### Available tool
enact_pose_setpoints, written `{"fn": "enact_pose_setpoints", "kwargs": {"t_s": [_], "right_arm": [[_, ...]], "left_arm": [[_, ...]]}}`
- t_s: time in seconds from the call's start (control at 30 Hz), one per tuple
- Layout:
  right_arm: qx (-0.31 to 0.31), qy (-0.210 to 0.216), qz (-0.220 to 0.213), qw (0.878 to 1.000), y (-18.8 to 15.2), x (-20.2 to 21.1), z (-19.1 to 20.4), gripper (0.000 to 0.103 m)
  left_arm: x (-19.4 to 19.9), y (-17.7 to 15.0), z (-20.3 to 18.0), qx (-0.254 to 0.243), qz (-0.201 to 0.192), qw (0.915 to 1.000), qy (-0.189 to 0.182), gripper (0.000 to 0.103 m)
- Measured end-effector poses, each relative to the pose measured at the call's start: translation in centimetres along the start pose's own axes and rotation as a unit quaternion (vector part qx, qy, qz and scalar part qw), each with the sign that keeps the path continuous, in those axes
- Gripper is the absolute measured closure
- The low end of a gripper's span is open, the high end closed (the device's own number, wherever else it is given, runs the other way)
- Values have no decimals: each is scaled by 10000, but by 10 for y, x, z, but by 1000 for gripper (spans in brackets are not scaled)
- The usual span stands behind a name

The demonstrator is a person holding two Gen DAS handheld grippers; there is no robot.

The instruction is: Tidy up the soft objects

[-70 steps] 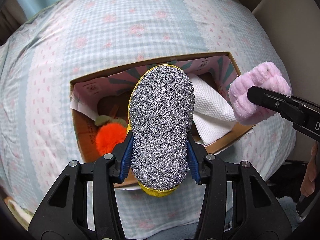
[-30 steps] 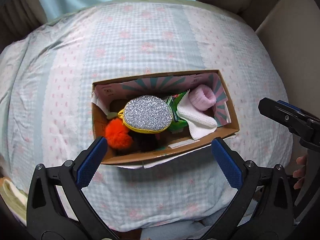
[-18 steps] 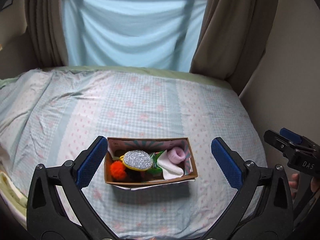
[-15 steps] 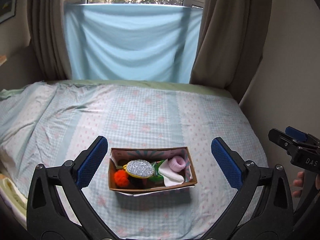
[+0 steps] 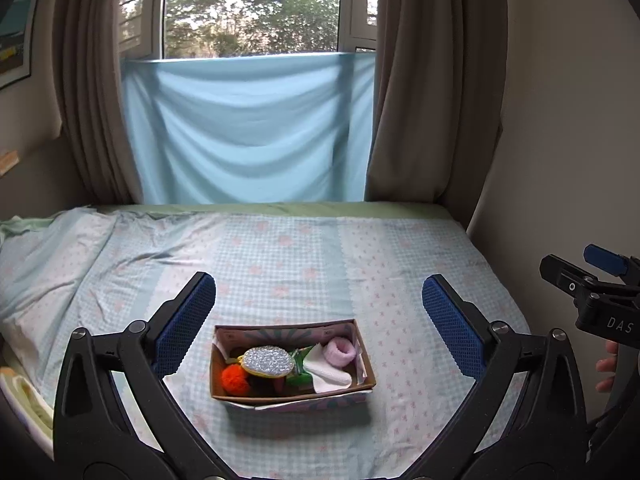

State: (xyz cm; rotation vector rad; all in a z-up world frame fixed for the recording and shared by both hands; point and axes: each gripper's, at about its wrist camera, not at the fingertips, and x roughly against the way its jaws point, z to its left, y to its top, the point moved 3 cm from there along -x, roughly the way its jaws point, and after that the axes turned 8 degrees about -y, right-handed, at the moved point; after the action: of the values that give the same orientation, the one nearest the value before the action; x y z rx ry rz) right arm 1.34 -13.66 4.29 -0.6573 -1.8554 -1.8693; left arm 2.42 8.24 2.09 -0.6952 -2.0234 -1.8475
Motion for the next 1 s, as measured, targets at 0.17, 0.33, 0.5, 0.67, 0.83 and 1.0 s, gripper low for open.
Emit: {"fn": "enact_pose_setpoints", "kwargs": {"t_s": [0.17, 0.33, 0.5, 0.67, 0.83, 1.0], "right_arm": [[-21, -34, -35, 10000, -2, 5, -6, 6], [-27, -44, -70, 10000, -3, 8, -9, 6], [-14, -27, -89, 10000, -3, 9, -10, 6], [14, -47, -99, 9999, -2, 9, -9, 6], [26, -20, -101, 9999, -1, 7, -7, 6], [33, -25, -113, 9999, 0, 6, -6, 6]], "left_arm": [[2, -4, -10, -41, -13, 10000, -33, 0], [2, -7, -15, -70, 3, 10000, -32, 0], [5, -8, -18, -98, 1, 10000, -12, 0], [6, -7, -19, -117, -30, 9999, 13, 0], [8, -8, -18, -120, -62, 9999, 43, 0], [6, -8, -18, -146, -67, 9999, 65, 0]]}}
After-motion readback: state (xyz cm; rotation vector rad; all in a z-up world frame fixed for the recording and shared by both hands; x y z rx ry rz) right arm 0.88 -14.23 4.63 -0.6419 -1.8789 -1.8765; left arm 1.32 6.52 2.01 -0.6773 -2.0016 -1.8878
